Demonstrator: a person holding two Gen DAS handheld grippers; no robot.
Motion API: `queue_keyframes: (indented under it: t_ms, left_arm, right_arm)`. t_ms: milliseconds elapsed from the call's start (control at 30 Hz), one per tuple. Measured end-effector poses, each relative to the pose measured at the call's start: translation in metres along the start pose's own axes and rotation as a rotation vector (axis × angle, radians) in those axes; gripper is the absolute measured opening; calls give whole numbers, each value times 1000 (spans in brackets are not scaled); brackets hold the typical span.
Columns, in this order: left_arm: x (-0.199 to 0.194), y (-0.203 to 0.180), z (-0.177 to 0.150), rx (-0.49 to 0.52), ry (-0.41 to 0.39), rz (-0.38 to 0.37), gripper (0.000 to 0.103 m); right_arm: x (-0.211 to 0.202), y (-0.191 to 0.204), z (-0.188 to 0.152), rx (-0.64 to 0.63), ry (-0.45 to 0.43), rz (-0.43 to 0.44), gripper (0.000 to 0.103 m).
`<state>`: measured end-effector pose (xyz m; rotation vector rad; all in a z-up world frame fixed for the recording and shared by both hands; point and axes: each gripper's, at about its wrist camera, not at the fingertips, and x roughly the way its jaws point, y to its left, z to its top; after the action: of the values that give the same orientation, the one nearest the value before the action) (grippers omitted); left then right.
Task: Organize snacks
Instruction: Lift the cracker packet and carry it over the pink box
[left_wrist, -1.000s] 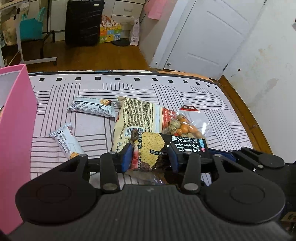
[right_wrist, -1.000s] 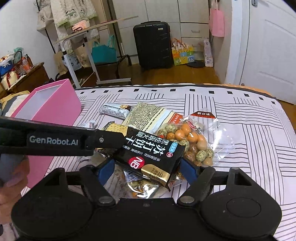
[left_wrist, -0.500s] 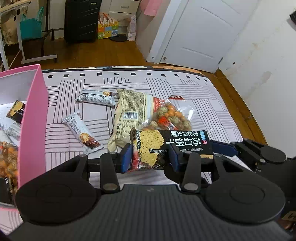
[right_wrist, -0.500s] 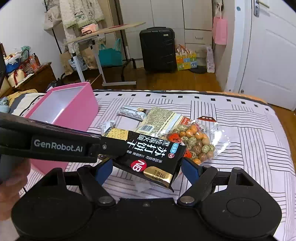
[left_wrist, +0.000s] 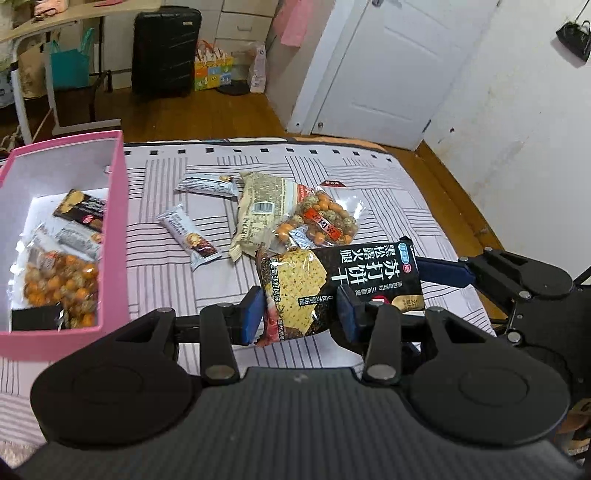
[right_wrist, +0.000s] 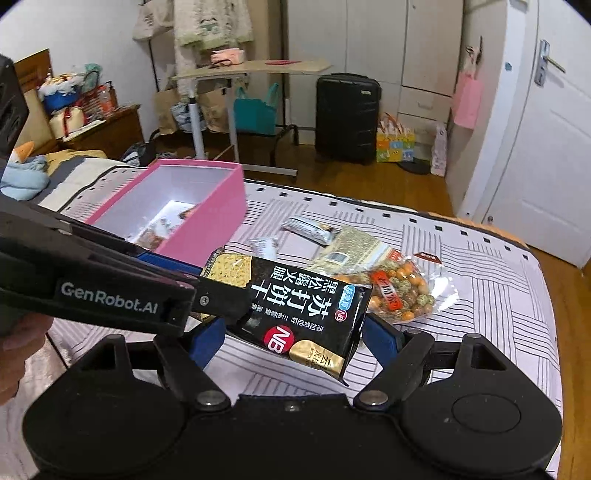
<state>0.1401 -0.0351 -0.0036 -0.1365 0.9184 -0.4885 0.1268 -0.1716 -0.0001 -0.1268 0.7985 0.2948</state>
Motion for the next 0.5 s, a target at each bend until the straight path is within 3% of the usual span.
queue_keyframes:
  t_ms: [167,300,500]
  left_arm:
    - [-31,13,-11,-17,-19,21,41]
    - [-57,29,-19,-6,-61,62,41]
    - [-79,78,-20,-120,-88,76,41]
  right_arm:
    - [-15,27,4,-42,-10,41,85]
    - [-22,47,14,-62,-26,126,85]
    - [-10,78,36,-126,-44,233,85]
